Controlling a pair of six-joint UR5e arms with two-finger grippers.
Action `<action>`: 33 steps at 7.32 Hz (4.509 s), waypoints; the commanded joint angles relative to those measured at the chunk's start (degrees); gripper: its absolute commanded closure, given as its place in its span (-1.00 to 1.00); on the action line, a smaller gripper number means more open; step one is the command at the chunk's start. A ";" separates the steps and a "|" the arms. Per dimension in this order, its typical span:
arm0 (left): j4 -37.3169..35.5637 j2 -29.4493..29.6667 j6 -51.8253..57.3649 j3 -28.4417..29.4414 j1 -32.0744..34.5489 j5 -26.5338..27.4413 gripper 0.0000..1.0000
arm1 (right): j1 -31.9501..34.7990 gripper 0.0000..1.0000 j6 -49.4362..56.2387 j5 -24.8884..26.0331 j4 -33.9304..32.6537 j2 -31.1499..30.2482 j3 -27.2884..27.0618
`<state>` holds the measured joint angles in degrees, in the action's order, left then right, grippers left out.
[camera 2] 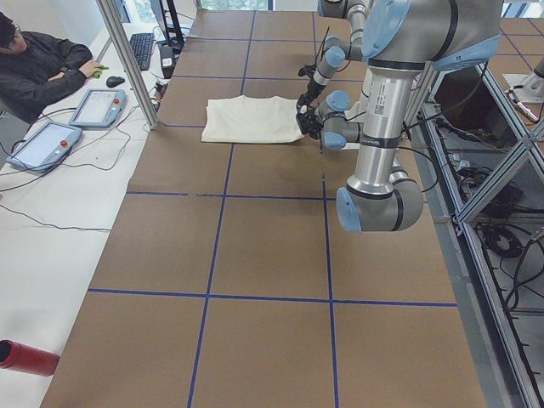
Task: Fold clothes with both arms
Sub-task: 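Close both grippers on the near shirt corners, then lift the near edge with both grippers and fold it toward the far edge, then lay the lifted edge down onto the far edge with both grippers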
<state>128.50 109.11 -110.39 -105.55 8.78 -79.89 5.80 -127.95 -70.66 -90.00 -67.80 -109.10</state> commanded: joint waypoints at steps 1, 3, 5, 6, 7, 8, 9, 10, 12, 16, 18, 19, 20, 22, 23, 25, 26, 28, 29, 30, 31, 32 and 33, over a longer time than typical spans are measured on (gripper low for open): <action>0.00 -0.04 0.00 0.00 0.01 0.00 1.00 | -0.18 -0.38 -0.02 0.08 0.00 0.39 0.29; 0.00 -0.04 0.00 0.00 0.01 0.00 1.00 | -0.09 0.99 -0.36 0.08 0.09 0.39 0.29; 0.00 0.05 0.00 0.00 0.01 0.00 1.00 | 0.26 1.00 -1.42 0.08 0.09 0.30 -1.19; 0.00 0.05 0.00 -0.09 0.01 0.00 1.00 | 0.35 1.00 -1.42 0.08 0.09 0.30 -1.55; 0.00 0.05 0.09 -0.09 0.01 -0.08 1.00 | 0.35 1.00 -1.42 0.08 0.09 0.30 -1.73; -0.35 -0.12 0.17 -1.05 0.19 -0.17 1.00 | 0.61 1.00 -1.42 0.08 0.09 0.30 -2.51; -7.31 -0.47 1.39 -7.41 0.54 -0.78 1.00 | 0.88 1.00 -1.16 -0.09 -0.08 0.21 -4.87; -16.26 -0.65 3.41 -16.52 0.54 -1.92 1.00 | 1.05 1.00 -0.90 -0.27 -0.09 -0.49 -8.89; -30.60 -0.04 3.17 -29.65 0.45 -4.29 1.00 | 0.36 1.00 -0.72 -0.53 -6.44 -0.15 -18.54; -34.36 0.49 3.86 -29.19 -0.08 -4.39 1.00 | -1.85 1.00 0.24 -0.53 -14.15 0.91 -23.18; -34.37 1.10 9.47 -27.88 4.55 -4.74 1.00 | 3.40 1.00 2.27 -0.79 -13.89 5.20 -16.89; -34.37 2.76 11.41 -25.26 7.72 -6.48 1.00 | 6.30 1.00 5.05 -0.80 -12.32 7.13 -13.80; -34.28 4.69 13.60 -20.97 10.62 -7.37 1.00 | 9.63 1.00 5.78 -1.75 -9.35 7.33 -10.46; -34.10 7.16 17.56 -15.14 15.46 -7.56 1.00 | 15.09 1.00 8.67 -4.03 -2.66 10.91 0.07; -33.67 7.60 19.67 -13.03 17.57 -8.25 1.00 | 17.64 1.00 10.51 -5.96 -1.42 13.54 3.60; -31.57 12.33 20.48 -4.45 21.00 -8.52 1.00 | 19.59 1.00 12.11 -6.68 -0.80 16.63 9.67; -27.64 12.79 20.65 -0.31 22.06 -8.52 1.00 | 20.21 1.00 12.72 -6.69 2.69 17.95 14.05; -23.92 13.32 23.55 5.42 23.74 -8.52 1.00 | 21.09 1.00 14.65 -6.86 6.76 18.14 18.21; -23.82 14.02 24.77 6.75 23.83 -8.44 1.00 | 21.35 1.00 15.18 -7.12 6.86 18.31 19.35; -23.82 14.03 25.05 7.81 23.74 -8.44 1.00 | 21.44 1.00 15.28 -7.12 6.86 18.75 20.15; -23.04 14.37 25.05 8.86 23.74 -8.44 1.00 | 21.44 1.00 15.54 -7.21 6.86 19.02 20.33; -23.03 14.46 25.40 8.96 23.74 -8.52 1.00 | 21.44 1.00 16.15 -7.30 6.86 19.11 20.33; -22.68 14.46 26.18 8.96 23.66 -8.52 1.00 | 21.44 1.00 16.85 -7.47 6.86 19.19 20.51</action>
<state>105.45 123.49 -84.94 -96.82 32.50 -88.39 27.23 -111.88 -77.96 -83.15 -48.75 -88.80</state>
